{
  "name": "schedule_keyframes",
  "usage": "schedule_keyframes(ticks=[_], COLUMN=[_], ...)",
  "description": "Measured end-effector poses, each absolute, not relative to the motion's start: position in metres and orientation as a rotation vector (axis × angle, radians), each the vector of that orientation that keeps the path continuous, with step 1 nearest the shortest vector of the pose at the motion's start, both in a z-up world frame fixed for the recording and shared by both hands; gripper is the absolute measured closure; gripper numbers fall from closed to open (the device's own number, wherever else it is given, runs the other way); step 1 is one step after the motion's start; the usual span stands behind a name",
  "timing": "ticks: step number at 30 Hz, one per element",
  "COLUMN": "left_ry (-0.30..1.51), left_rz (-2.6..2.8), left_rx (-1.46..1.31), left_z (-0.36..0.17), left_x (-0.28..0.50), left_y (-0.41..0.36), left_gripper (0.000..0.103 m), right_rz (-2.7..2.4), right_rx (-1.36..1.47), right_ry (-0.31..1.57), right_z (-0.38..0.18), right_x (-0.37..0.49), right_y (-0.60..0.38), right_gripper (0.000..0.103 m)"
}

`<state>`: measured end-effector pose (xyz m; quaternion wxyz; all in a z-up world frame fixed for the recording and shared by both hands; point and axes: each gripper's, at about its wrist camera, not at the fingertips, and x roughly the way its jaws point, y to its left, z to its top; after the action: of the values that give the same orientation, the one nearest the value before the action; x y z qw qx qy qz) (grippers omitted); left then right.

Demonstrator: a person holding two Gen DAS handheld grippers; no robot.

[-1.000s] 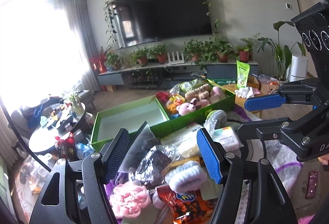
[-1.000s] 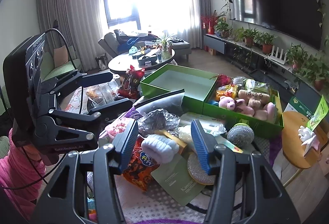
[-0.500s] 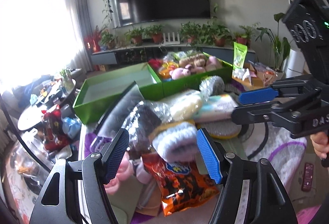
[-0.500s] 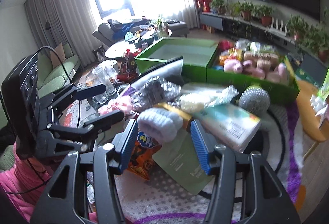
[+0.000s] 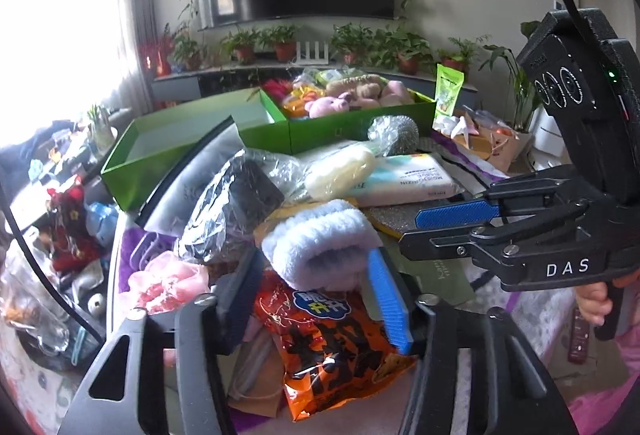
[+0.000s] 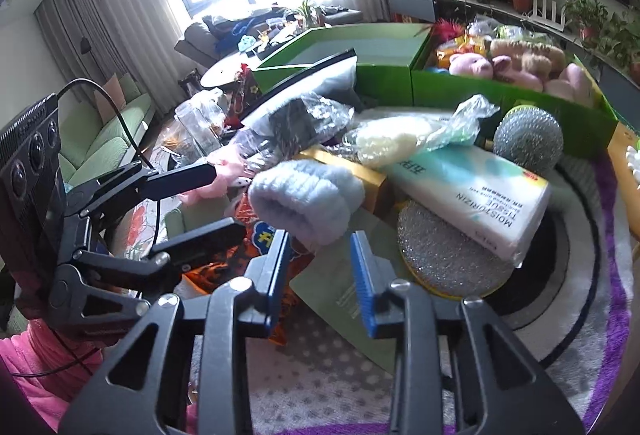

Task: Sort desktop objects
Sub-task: 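Lower both tools onto the light blue fuzzy item and close them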

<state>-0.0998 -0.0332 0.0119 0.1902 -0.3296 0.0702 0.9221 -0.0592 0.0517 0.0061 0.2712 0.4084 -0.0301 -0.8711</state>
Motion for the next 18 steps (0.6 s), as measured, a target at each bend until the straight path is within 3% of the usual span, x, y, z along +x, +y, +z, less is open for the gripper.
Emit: schedule_keyframes(ticks=[3, 12, 14, 18], left_ry=[0.208, 0.202, 0.199, 0.210], left_rz=[2.584, 2.598, 2.590, 2.582], left_rx=[-0.964, -1.005, -1.017, -1.037], left_z=[0.005, -0.008, -0.009, -0.014], left_x=[-0.106, -0.119, -0.122, -0.126], left_y=[-0.031, -0.031, -0.032, -0.032], left_gripper=[0.059, 0.060, 0.071, 0.071], right_rz=[-2.343, -2.331, -2.329, -2.327], right_rx=[1.114, 1.146, 1.148, 1.156], right_ry=[-0.088, -0.097, -0.095, -0.096], right_z=[0.001, -0.011, -0.012, -0.017], right_x=[-0.064, -0.077, -0.080, -0.086], right_y=[0.051, 0.043, 0.042, 0.039], right_gripper=[0.071, 0.070, 0.070, 0.070])
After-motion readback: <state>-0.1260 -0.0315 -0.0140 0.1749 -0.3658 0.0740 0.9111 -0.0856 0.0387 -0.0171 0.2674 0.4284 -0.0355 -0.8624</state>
